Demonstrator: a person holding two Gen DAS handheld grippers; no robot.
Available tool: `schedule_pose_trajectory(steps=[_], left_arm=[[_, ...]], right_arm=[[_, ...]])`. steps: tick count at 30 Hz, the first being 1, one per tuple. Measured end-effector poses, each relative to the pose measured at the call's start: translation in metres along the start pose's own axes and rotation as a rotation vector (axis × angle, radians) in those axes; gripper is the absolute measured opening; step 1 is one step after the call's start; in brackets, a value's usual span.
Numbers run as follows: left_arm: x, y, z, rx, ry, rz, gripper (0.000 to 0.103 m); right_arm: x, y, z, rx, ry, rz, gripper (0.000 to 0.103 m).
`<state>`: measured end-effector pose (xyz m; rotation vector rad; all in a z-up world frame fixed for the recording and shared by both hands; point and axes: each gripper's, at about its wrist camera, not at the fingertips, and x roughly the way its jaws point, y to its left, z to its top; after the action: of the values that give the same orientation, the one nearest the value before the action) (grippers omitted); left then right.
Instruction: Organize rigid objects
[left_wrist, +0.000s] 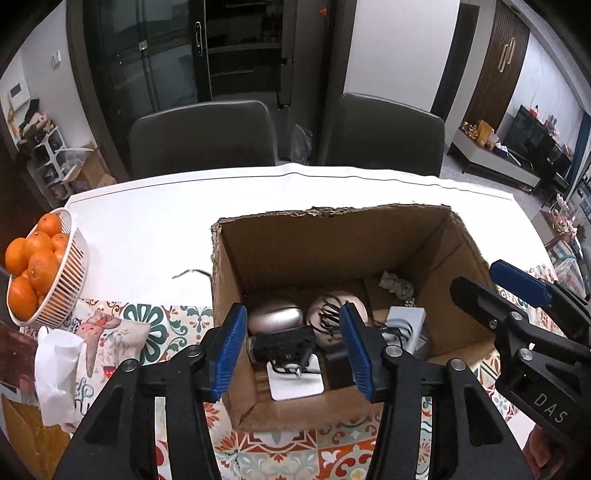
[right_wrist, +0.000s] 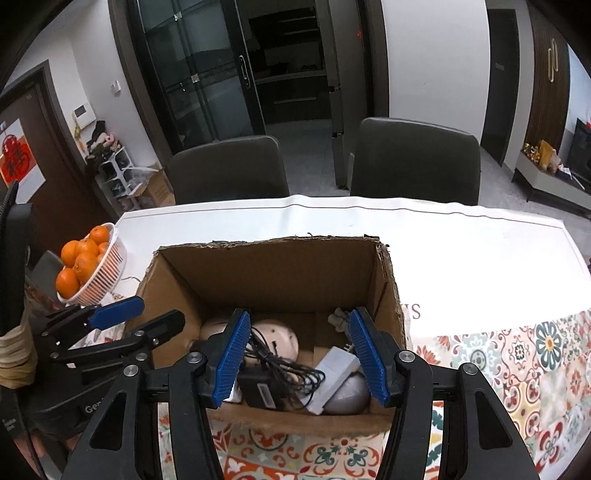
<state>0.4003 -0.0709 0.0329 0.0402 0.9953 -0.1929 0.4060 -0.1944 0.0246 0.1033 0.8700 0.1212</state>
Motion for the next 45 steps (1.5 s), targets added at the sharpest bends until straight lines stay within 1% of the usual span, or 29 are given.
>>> schedule_pose_trajectory(steps=[11,18,21,24,27,31,34,35,36,37,39,41,45], left_arm=[[-0.059,0.0,-0.029,-0.002,-0.084,0.007,0.051],[-0.107,-0.002,-0.058,0.007,-0.149,0.004,0.052],[-0.127,-0.003,-0.071,0.022,-0.179,0.001,0.056],[-0.145,-0.004,-0.088,0.029,-0.222,0.025,0.056],[-0.158,-0.002,-0.105,0.023,-0.246,0.032,0.06],[-0.176,0.0,-0.127,0.015,-0.287,0.042,0.063],[-0.188,-0.002,-0.145,0.017,-0.323,0.059,0.066],[-0.193,-0.002,-0.152,0.016,-0.338,0.062,0.068],[-0.195,-0.003,-0.156,0.017,-0.345,0.061,0.068],[-0.199,-0.004,-0.162,0.023,-0.356,0.062,0.069],[-0.204,-0.007,-0.173,0.036,-0.368,0.069,0.07],[-0.209,-0.009,-0.183,0.046,-0.381,0.076,0.076],[-0.217,-0.013,-0.202,0.051,-0.413,0.095,0.083]], right_arm=[[-0.05,0.012,-0.024,-0.014,-0.052,-0.017,0.058],[-0.095,0.022,-0.048,-0.019,-0.102,-0.025,0.058],[-0.112,0.026,-0.058,-0.02,-0.12,-0.031,0.058],[-0.131,0.033,-0.072,-0.033,-0.139,-0.038,0.058],[-0.144,0.036,-0.083,-0.043,-0.155,-0.056,0.058],[-0.162,0.042,-0.103,-0.044,-0.17,-0.057,0.058],[-0.174,0.047,-0.118,-0.048,-0.188,-0.063,0.06],[-0.177,0.049,-0.121,-0.05,-0.195,-0.065,0.062],[-0.181,0.05,-0.127,-0.051,-0.201,-0.068,0.066],[-0.185,0.051,-0.133,-0.05,-0.204,-0.071,0.068],[-0.191,0.051,-0.143,-0.048,-0.216,-0.068,0.068],[-0.197,0.05,-0.154,-0.045,-0.224,-0.072,0.069],[-0.207,0.049,-0.172,-0.039,-0.242,-0.09,0.072]])
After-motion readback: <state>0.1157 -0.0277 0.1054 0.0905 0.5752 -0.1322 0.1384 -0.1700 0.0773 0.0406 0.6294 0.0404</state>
